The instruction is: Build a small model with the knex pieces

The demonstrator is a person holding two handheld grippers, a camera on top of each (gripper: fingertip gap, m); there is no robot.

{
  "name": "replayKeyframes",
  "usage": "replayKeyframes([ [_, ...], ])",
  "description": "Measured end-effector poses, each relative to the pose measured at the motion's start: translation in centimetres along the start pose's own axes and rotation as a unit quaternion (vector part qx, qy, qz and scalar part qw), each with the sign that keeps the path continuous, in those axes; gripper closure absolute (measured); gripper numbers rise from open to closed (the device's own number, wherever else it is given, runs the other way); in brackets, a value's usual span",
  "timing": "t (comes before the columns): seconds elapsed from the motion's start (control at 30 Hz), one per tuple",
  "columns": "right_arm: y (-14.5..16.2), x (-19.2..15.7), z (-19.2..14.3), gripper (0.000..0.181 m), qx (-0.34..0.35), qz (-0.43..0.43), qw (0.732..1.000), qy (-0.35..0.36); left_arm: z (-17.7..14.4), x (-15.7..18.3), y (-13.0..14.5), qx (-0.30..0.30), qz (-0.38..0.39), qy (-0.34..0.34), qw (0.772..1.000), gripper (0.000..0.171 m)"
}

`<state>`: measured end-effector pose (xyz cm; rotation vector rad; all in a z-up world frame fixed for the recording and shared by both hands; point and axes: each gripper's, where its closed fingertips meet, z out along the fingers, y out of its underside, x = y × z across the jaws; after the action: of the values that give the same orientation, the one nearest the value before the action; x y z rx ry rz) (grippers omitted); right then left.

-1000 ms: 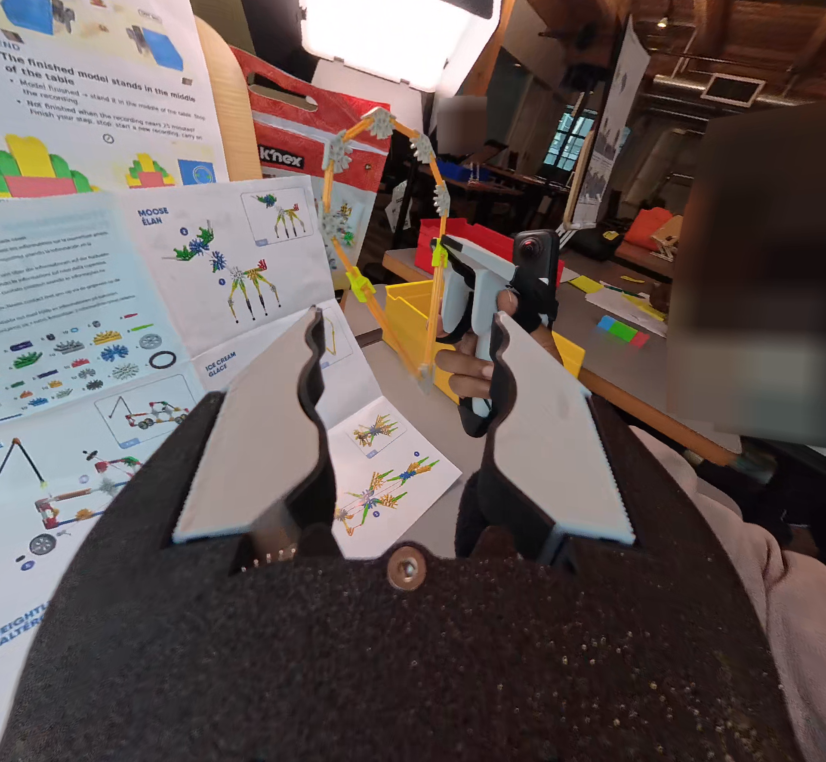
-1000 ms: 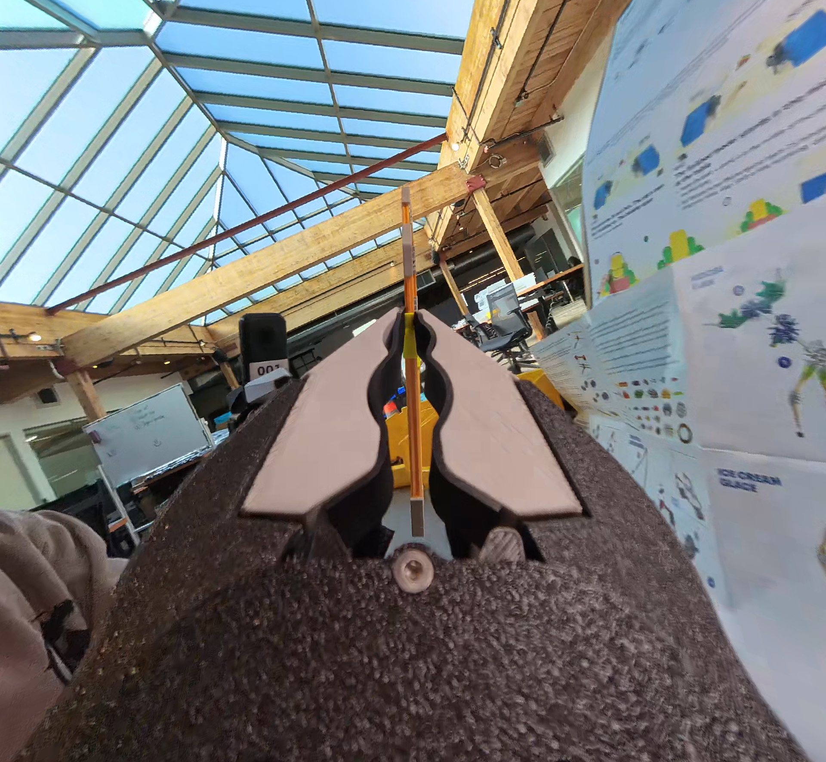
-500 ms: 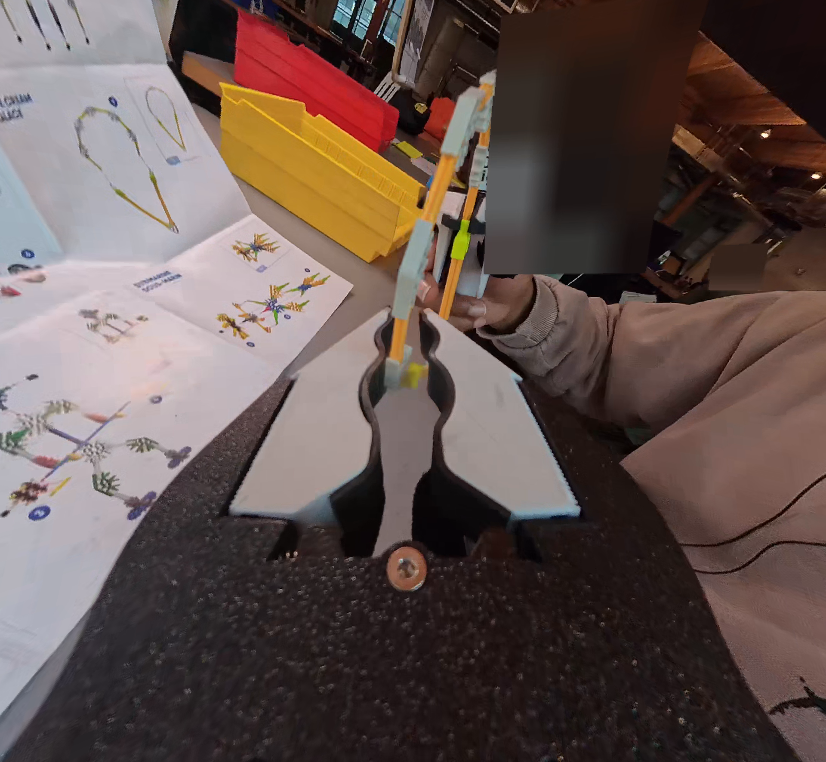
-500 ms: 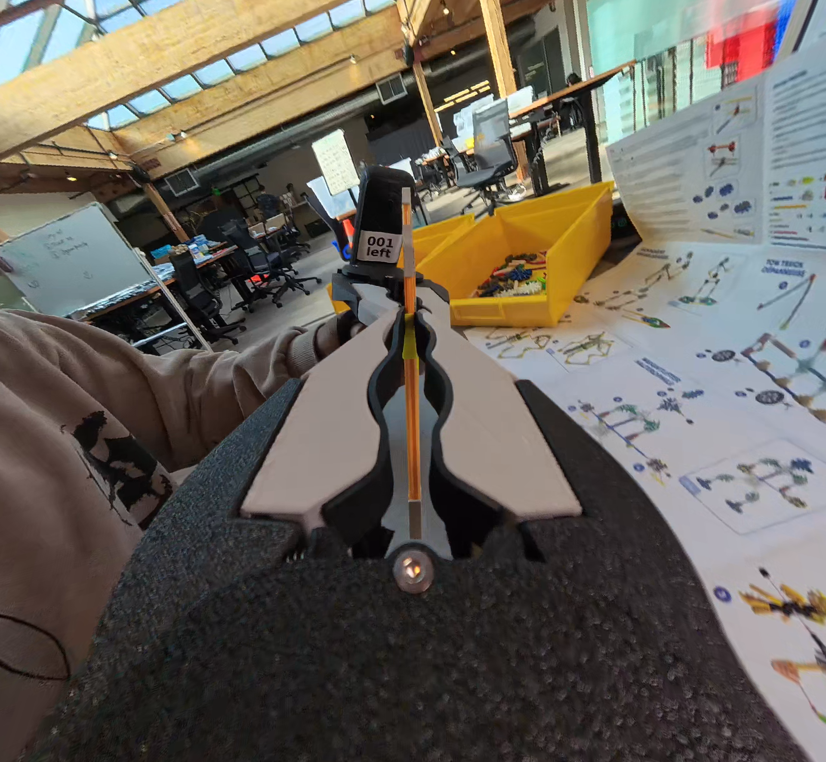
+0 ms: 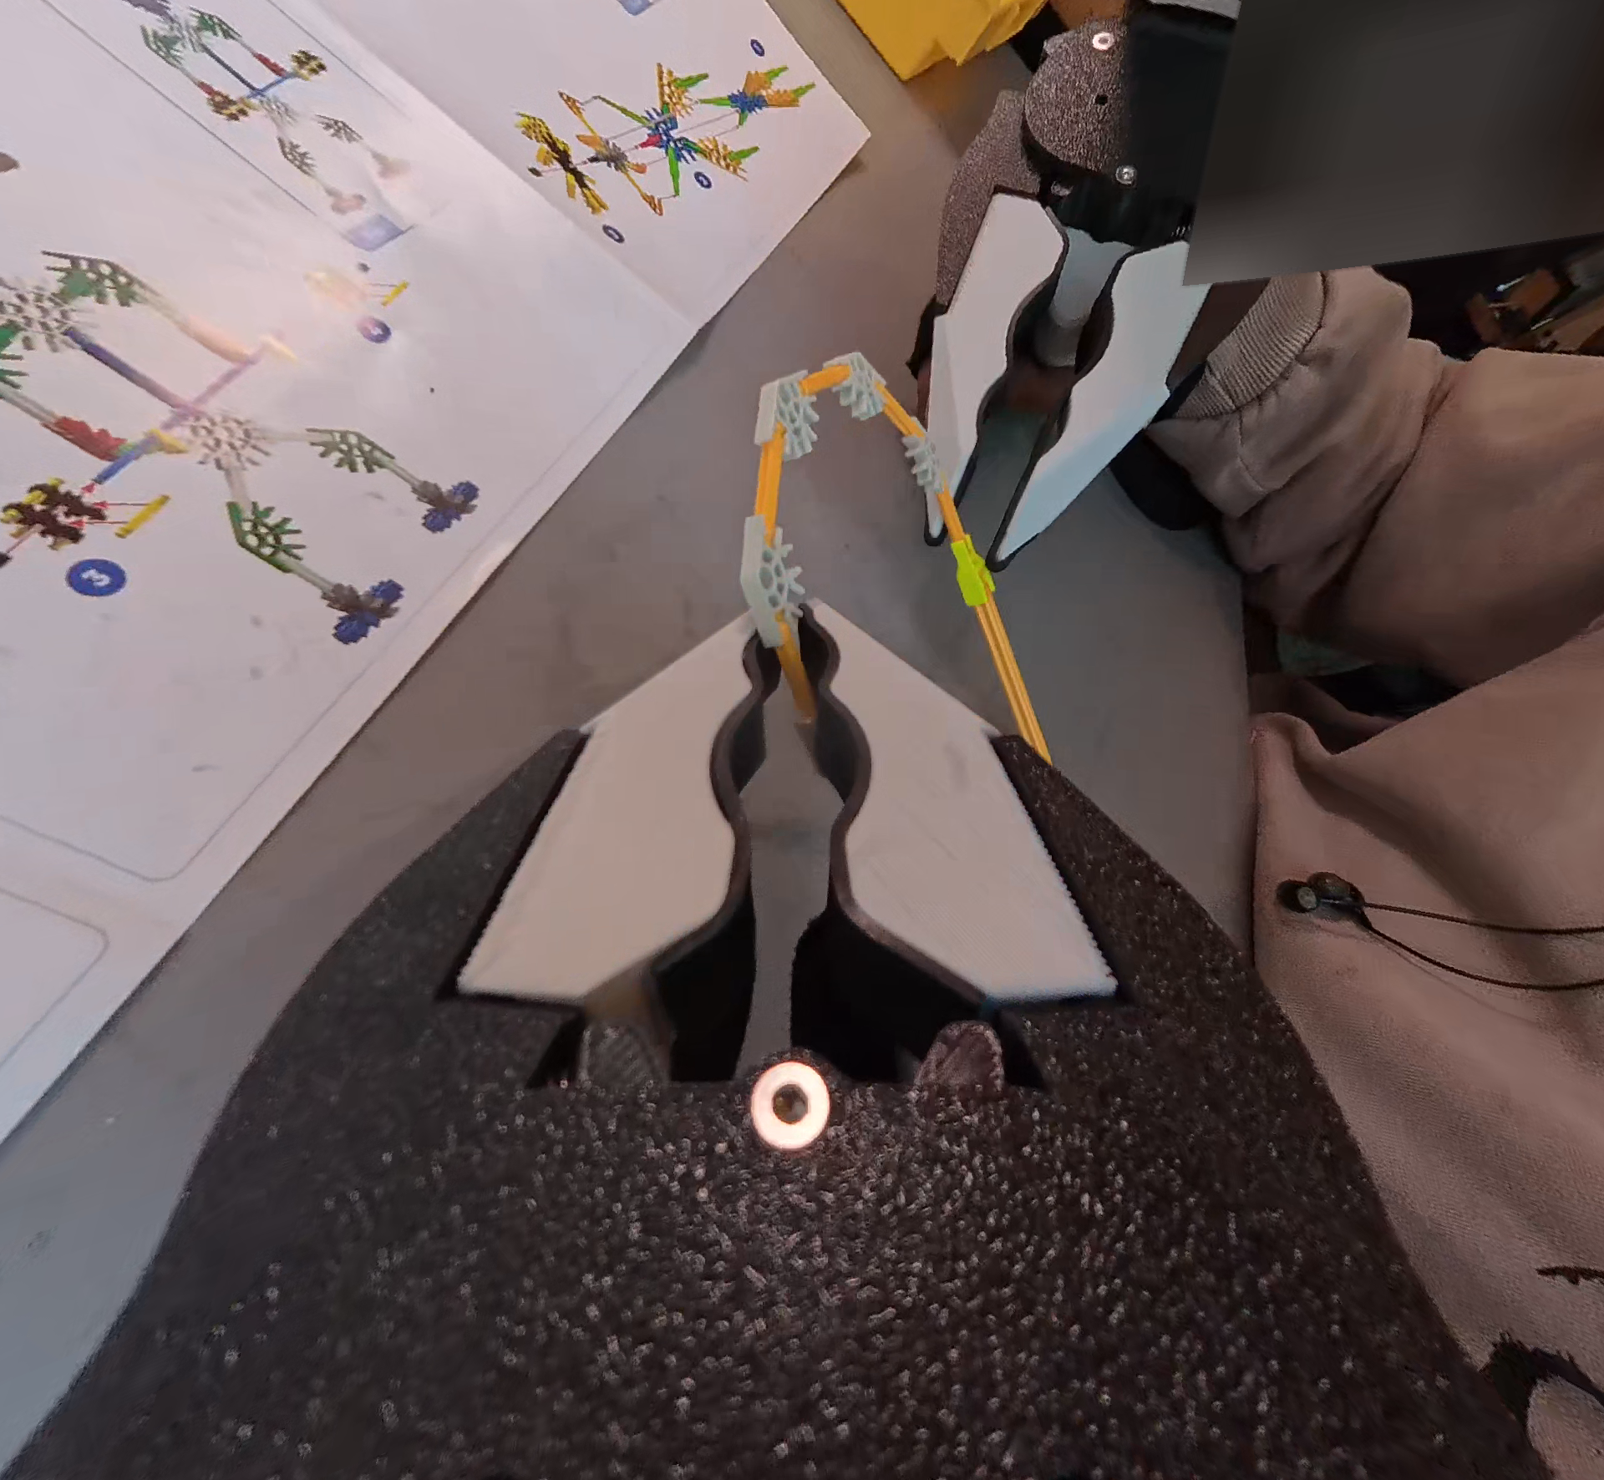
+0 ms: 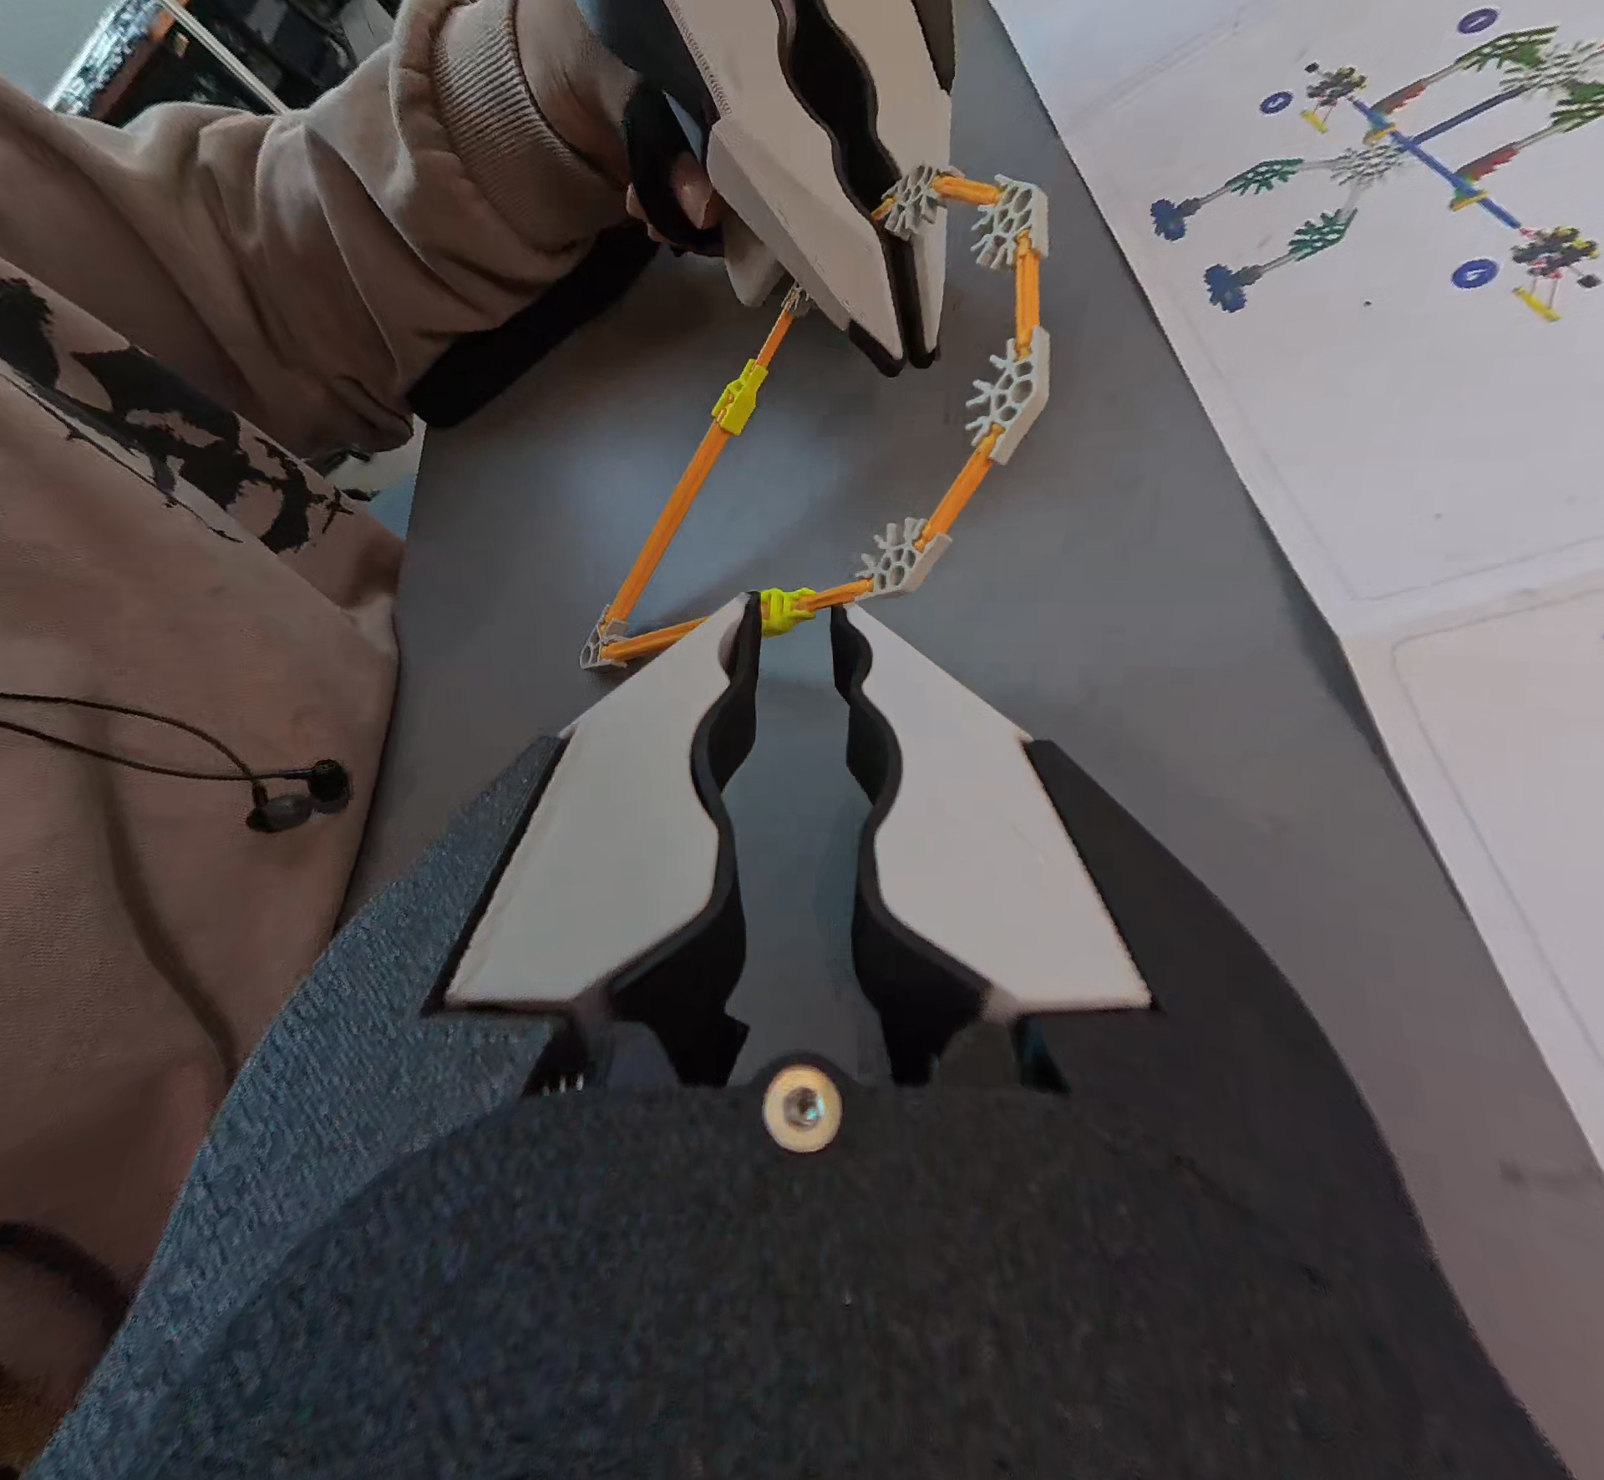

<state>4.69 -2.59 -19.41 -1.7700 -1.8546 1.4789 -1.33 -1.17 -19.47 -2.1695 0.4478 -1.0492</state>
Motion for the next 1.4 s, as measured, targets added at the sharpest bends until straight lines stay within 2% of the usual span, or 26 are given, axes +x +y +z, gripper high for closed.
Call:
replayKeyframes([
  [0.1, 0.0, 0.9, -1.1, 0.145, 0.004, -0.008, 1.0, 0.027, 0.3, 0.7, 0.2, -0.004, 0.014, 0.018, 1.0, 0.168],
  [0.23, -1.1, 1.0, -2.8, 0.128, 0.048, 0.011, 0.999, 0.01, 0.8, 1.8, 0.6, -0.019, 0.047, 0.033, 0.998, 0.17],
  [0.33, -3.0, 0.1, -3.4, 0.128, 0.107, 0.033, 0.993, -0.029, 1.4, 2.9, 1.3, -0.037, 0.07, 0.05, 0.996, 0.17],
  [0.43, -3.1, -1.2, -2.4, 0.135, 0.106, 0.038, 0.992, -0.059, 2.1, 3.5, 1.9, -0.053, 0.09, 0.047, 0.993, 0.17],
  [0.5, -2.5, -1.0, -1.5, 0.175, 0.088, 0.033, 0.995, -0.041, 2.4, 4.1, 2.0, -0.053, 0.094, 0.053, 0.993, 0.168],
  [0.63, -2.0, -1.3, -1.6, 0.175, 0.07, -0.001, 0.997, -0.032, 2.1, 4.8, 1.5, -0.035, 0.088, 0.073, 0.993, 0.16],
  [0.73, -1.2, -0.1, -1.6, 0.175, 0.05, -0.021, 0.999, -0.001, 1.4, 4.9, 0.4, -0.005, 0.068, 0.089, 0.994, 0.158],
  [0.97, -1.1, -0.2, -1.7, 0.173, 0.048, -0.033, 0.998, -0.001, 0.9, 4.7, -0.6, 0.023, 0.023, 0.089, 0.996, 0.164],
  [1.03, -1.0, -0.7, -1.5, 0.165, 0.044, -0.038, 0.998, -0.014, 1.0, 5.1, -0.6, 0.022, 0.031, 0.09, 0.995, 0.165],
  [1.1, -1.3, -1.0, -1.4, 0.158, 0.054, -0.035, 0.998, -0.019, 1.2, 5.4, -0.4, 0.018, 0.042, 0.093, 0.995, 0.165],
  [1.27, -2.6, -1.4, -1.9, 0.165, 0.095, -0.014, 0.995, -0.039, 0.6, 6.0, -1.1, 0.035, 0.047, 0.109, 0.992, 0.165],
  [1.33, -2.9, -1.4, -1.9, 0.157, 0.106, -0.008, 0.994, -0.038, 0.5, 6.3, -1.0, 0.033, 0.052, 0.119, 0.991, 0.166],
  [1.4, -3.2, -1.4, -2.0, 0.156, 0.116, 0.005, 0.992, -0.047, 0.8, 6.8, -0.7, 0.028, 0.061, 0.127, 0.99, 0.166],
])
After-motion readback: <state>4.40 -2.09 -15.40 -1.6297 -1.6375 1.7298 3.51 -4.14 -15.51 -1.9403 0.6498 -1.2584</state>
